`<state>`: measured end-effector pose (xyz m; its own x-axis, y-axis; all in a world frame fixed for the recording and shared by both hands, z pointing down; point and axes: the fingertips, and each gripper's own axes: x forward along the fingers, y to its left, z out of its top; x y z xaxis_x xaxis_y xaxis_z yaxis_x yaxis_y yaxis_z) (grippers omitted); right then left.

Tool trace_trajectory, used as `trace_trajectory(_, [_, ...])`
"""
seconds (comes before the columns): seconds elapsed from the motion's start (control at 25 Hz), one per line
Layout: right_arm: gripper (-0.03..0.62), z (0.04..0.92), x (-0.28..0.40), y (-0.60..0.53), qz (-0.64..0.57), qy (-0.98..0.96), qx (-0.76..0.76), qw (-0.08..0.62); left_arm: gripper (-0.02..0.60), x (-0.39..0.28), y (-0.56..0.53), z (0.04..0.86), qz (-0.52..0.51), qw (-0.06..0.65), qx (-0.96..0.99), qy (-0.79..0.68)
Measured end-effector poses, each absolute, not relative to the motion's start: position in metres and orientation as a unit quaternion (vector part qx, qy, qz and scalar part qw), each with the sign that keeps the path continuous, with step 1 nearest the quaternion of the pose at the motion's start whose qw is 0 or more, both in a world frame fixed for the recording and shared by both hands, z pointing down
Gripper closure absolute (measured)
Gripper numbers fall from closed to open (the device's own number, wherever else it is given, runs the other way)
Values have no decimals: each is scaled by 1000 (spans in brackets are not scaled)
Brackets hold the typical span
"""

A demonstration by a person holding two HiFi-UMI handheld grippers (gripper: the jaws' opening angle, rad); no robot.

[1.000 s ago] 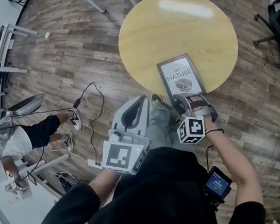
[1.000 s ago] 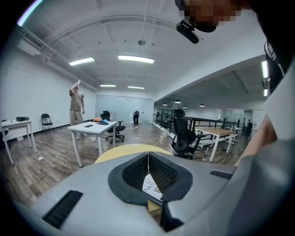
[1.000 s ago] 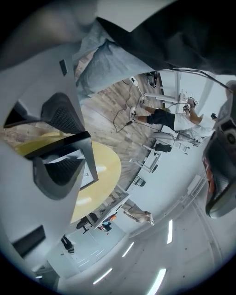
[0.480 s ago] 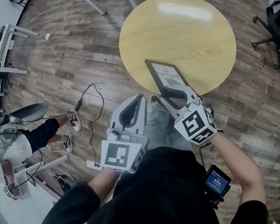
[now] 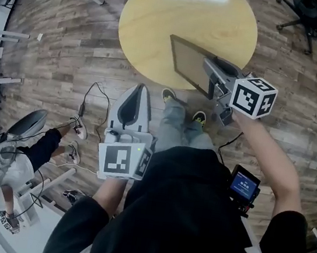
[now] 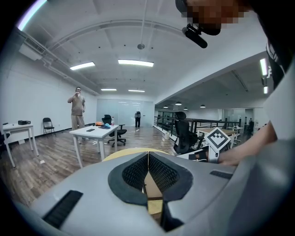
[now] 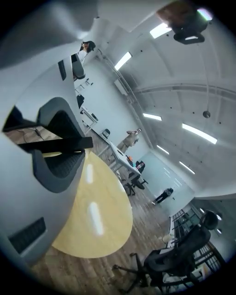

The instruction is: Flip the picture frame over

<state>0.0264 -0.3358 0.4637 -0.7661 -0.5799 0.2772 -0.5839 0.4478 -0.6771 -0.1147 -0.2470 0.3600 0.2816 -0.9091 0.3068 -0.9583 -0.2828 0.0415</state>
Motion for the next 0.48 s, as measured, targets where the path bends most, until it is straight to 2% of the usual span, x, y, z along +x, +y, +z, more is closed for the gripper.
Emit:
trace_trajectory(0.32, [524,523,71,-336,421,-801,424,41,558,-102,-249,363,119,108,804,-573])
trace_trajectory(0.48, [521,544,82,-336,436,-780,448,29,558,-107,-249,362,124,111,799,-578])
